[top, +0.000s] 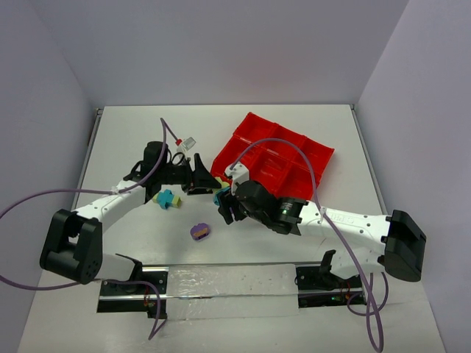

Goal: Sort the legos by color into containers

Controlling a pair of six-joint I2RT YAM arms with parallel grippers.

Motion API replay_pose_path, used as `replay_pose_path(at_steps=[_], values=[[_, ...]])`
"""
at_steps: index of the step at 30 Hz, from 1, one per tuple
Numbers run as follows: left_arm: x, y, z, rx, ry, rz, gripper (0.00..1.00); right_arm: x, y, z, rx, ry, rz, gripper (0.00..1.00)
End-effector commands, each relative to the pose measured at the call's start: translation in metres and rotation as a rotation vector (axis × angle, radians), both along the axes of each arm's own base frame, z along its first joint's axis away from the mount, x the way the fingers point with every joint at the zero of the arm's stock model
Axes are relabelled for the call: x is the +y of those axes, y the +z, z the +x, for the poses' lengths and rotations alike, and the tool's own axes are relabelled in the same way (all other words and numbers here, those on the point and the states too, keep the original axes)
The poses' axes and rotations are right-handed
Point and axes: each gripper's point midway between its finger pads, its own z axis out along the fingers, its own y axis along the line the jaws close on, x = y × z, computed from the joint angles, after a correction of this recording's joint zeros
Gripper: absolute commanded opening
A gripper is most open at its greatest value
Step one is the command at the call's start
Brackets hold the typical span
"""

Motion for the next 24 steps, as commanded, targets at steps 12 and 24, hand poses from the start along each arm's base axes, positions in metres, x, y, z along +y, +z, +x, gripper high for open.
replay_pose_path(at_steps=[12, 24], values=[[-0.022, 0.007, -0.021, -0.035, -0.122, -0.067, 0.74, 0.019, 0.042, 0.014, -0.076, -0.006, 0.082, 0.46], [-0.023, 0.011, -0.019, -0.048, -0.11, -0.053, 0.03, 0.013, 0.045, 0.014, -0.072, -0.032, 0.085, 0.68]])
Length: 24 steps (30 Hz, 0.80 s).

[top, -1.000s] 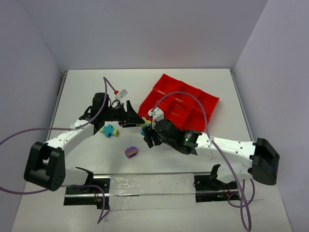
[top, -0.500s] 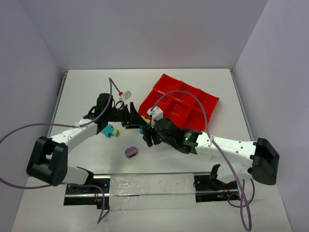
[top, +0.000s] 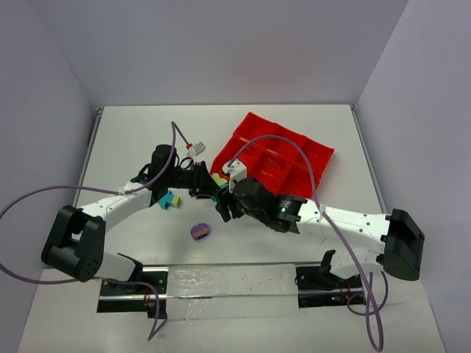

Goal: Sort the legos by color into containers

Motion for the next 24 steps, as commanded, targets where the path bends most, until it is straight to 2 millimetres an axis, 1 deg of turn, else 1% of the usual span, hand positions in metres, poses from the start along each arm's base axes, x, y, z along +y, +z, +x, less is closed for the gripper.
replay_pose_path(at_steps=[1, 2, 3, 5, 6, 8, 9, 11, 12, 13, 15, 17, 18, 19, 21, 23, 24], values=[[-0.001, 0.012, 0.007, -0.079, 0.004, -0.009, 0.01, 0.005, 0.033, 0.008, -0.046, -0.038, 0.081, 0.78], [0.0, 0.014, 0.009, -0.084, 0.017, -0.005, 0.0, 0.002, 0.037, 0.008, -0.046, -0.047, 0.092, 0.89], [0.001, 0.016, 0.012, -0.09, 0.03, -0.002, 0.0, -0.001, 0.041, 0.008, -0.046, -0.056, 0.105, 0.97], [0.005, 0.023, 0.018, -0.1, 0.061, -0.008, 0.0, -0.006, 0.049, 0.005, -0.037, -0.057, 0.133, 1.0], [0.006, 0.028, 0.021, -0.106, 0.075, -0.015, 0.0, -0.01, 0.057, 0.002, -0.036, -0.049, 0.161, 1.0], [0.009, 0.034, 0.028, -0.117, 0.106, -0.021, 0.0, -0.018, 0.078, -0.007, -0.044, -0.018, 0.231, 1.0], [0.01, 0.039, 0.031, -0.125, 0.114, -0.026, 0.0, -0.022, 0.079, -0.007, -0.038, -0.022, 0.239, 1.0], [0.011, 0.048, 0.034, -0.138, 0.121, -0.042, 0.0, -0.034, 0.093, -0.008, -0.038, -0.018, 0.297, 1.0], [0.012, 0.052, 0.035, -0.141, 0.126, -0.049, 0.0, -0.038, 0.098, -0.01, -0.039, -0.019, 0.317, 1.0], [0.013, 0.058, 0.036, -0.149, 0.132, -0.065, 0.0, -0.044, 0.102, -0.008, -0.027, -0.019, 0.353, 1.0], [0.016, 0.074, 0.037, -0.161, 0.149, -0.103, 0.0, -0.055, 0.101, -0.005, 0.014, -0.005, 0.418, 0.99], [0.016, 0.087, 0.037, -0.199, 0.154, -0.15, 0.0, -0.058, 0.114, -0.004, 0.02, 0.019, 0.521, 0.97], [0.017, 0.096, 0.036, -0.216, 0.155, -0.183, 0.0, -0.059, 0.117, -0.005, 0.036, 0.049, 0.568, 0.95], [0.016, 0.105, 0.032, -0.204, 0.143, -0.216, 0.0, -0.057, 0.112, -0.012, 0.086, 0.096, 0.599, 0.95], [0.015, 0.119, 0.027, -0.227, 0.116, -0.268, 0.0, -0.06, 0.116, -0.006, 0.094, 0.105, 0.635, 0.94], [0.014, 0.133, 0.025, -0.257, 0.098, -0.319, 0.0, -0.057, 0.116, -0.004, 0.106, 0.121, 0.647, 0.95], [0.014, 0.138, 0.023, -0.265, 0.079, -0.339, 0.0, -0.053, 0.116, -0.007, 0.121, 0.149, 0.655, 0.96]])
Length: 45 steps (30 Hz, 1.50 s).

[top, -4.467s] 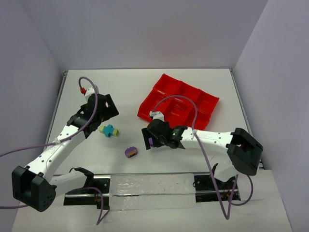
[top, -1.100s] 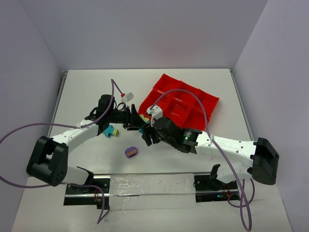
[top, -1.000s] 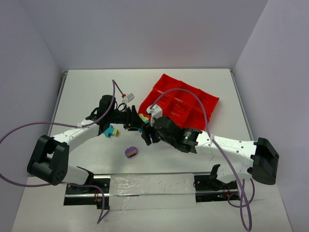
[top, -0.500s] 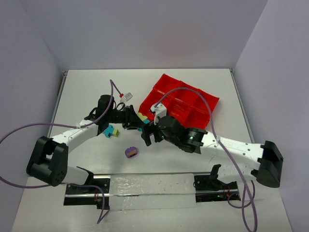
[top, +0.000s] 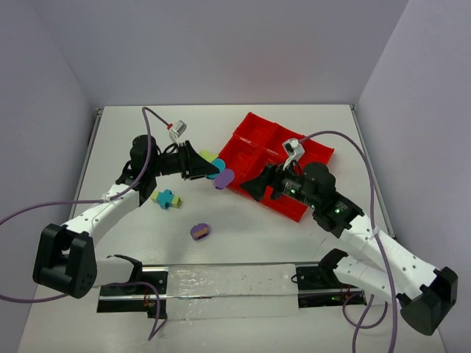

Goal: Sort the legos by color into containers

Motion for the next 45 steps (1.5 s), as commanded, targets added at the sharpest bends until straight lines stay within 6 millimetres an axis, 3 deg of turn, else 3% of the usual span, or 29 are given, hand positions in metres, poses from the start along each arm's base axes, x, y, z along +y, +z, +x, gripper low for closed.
replay_pose_path(at_steps=[1, 13, 24, 30, 33, 36, 37, 39, 41, 45], values=[[-0.002, 0.057, -0.013, -0.149, -0.085, -0.158, 0.0, 0.025, 0.024, -0.02, -0.002, 0.201, 0.14, 0.96], [-0.003, 0.059, -0.013, -0.155, -0.091, -0.178, 0.0, 0.054, 0.039, -0.019, 0.018, 0.345, 0.266, 0.87], [-0.003, 0.058, -0.02, -0.157, -0.107, -0.178, 0.0, 0.065, 0.051, -0.01, 0.025, 0.358, 0.323, 0.83], [-0.002, 0.057, -0.025, -0.163, -0.114, -0.179, 0.0, 0.073, 0.046, -0.001, 0.056, 0.366, 0.348, 0.66], [-0.002, 0.055, -0.028, -0.166, -0.125, -0.175, 0.0, 0.076, 0.056, -0.004, 0.03, 0.401, 0.391, 0.56], [-0.002, 0.052, -0.031, -0.164, -0.138, -0.169, 0.0, 0.077, 0.06, -0.007, 0.025, 0.417, 0.408, 0.52], [-0.002, 0.05, -0.031, -0.163, -0.141, -0.165, 0.0, 0.076, 0.063, -0.009, 0.017, 0.428, 0.416, 0.48], [-0.002, 0.047, -0.03, -0.155, -0.139, -0.155, 0.0, 0.075, 0.067, -0.012, 0.003, 0.438, 0.43, 0.22], [-0.003, 0.045, -0.028, -0.152, -0.137, -0.151, 0.0, 0.074, 0.068, -0.013, 0.002, 0.44, 0.431, 0.03], [-0.003, 0.048, -0.027, -0.157, -0.133, -0.15, 0.0, 0.07, 0.055, -0.008, 0.012, 0.386, 0.393, 0.0]])
